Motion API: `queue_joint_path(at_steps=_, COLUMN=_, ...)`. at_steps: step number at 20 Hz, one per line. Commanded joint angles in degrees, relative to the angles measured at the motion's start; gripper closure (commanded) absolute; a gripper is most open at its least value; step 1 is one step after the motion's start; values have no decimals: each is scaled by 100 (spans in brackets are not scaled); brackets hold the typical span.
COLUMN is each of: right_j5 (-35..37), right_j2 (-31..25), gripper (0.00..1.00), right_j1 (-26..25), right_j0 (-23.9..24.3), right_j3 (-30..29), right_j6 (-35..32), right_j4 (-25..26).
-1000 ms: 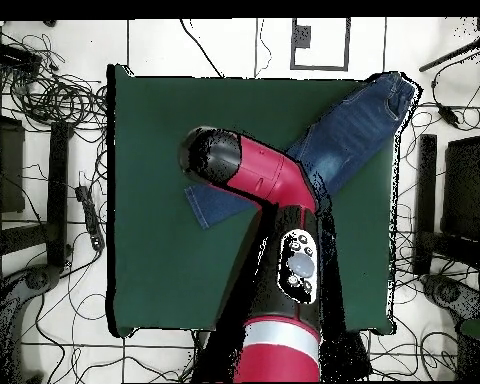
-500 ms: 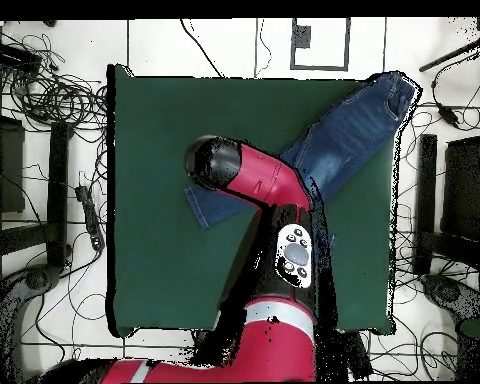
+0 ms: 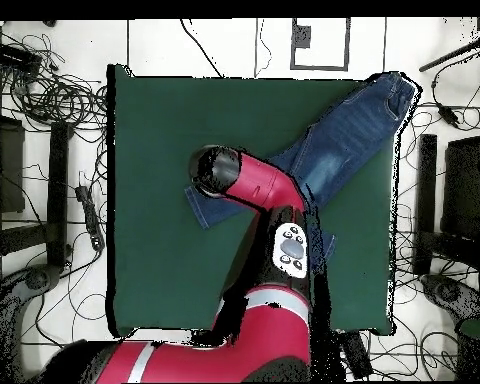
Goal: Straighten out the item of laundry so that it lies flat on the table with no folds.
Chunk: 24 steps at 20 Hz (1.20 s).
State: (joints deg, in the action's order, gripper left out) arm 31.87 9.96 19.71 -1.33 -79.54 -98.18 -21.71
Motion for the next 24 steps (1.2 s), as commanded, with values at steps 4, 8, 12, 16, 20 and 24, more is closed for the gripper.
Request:
queue_joint_path(at_steps=4, right_j5=-300, right_j2=-658, gripper=0, right_j1=-323, right_j0=-48, right_j3=-824, right_j6=-1550, right_j4=-404)
queue_joint_path(at_steps=8, right_j5=-723, right_j2=-817, gripper=0, right_j1=-477, right_j0=67, right_j3=-1005, right_j6=-1464, right_j4=-426)
queue_joint_path(at_steps=12, right_j5=-980, right_j2=-881, gripper=0, right_j1=-547, right_j0=111, right_j3=-1117, right_j6=-1436, right_j4=-430)
queue_joint_path(at_steps=16, right_j5=-1195, right_j2=-956, gripper=0, right_j1=-636, right_j0=156, right_j3=-1136, right_j6=-1417, right_j4=-434)
queue_joint_path(at_steps=20, right_j5=-1195, right_j2=-923, gripper=0, right_j1=-655, right_j0=122, right_j3=-1104, right_j6=-1406, right_j4=-435)
queue_joint_path(at_steps=24, right_j5=-1172, right_j2=-899, gripper=0, right_j1=-687, right_j0=107, right_j3=-1069, right_j6=-1374, right_j4=-409)
